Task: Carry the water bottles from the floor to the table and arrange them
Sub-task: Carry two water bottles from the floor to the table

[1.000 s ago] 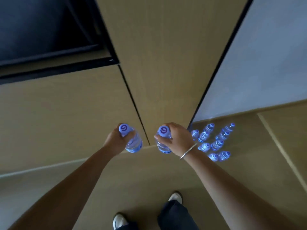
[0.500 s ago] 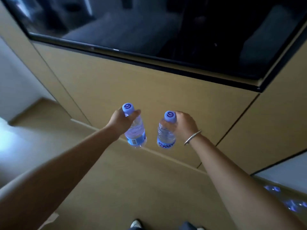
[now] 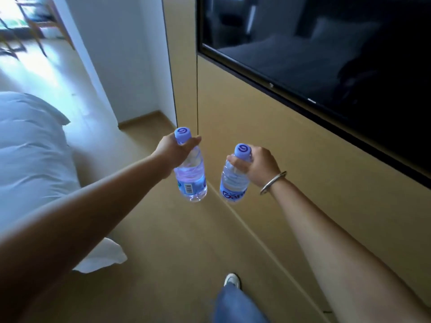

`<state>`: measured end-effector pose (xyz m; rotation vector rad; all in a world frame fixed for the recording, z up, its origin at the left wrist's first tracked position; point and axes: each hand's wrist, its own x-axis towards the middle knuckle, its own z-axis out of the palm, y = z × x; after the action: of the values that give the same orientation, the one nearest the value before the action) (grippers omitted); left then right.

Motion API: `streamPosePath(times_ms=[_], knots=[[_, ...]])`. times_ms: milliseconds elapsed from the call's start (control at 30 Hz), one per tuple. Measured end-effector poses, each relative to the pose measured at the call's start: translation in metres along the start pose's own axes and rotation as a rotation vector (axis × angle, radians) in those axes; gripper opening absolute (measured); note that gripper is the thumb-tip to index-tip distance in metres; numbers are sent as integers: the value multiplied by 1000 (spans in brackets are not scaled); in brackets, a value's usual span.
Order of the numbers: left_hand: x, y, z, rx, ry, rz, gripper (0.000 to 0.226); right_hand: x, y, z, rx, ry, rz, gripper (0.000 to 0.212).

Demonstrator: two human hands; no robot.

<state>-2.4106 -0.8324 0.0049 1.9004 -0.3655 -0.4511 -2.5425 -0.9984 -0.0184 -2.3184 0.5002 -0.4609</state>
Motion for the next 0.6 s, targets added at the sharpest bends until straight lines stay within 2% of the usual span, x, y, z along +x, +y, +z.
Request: streamPosePath(times_ms=[300, 467, 600], knots=[[98, -28, -62, 61, 182, -46, 25, 144, -35, 77, 87, -264, -170, 35], [153, -26, -94, 83, 367, -38, 28, 232, -64, 114, 65, -389, -309, 33], [188, -28, -124, 217, 536, -44, 40, 288, -84, 144, 56, -410, -426, 35]])
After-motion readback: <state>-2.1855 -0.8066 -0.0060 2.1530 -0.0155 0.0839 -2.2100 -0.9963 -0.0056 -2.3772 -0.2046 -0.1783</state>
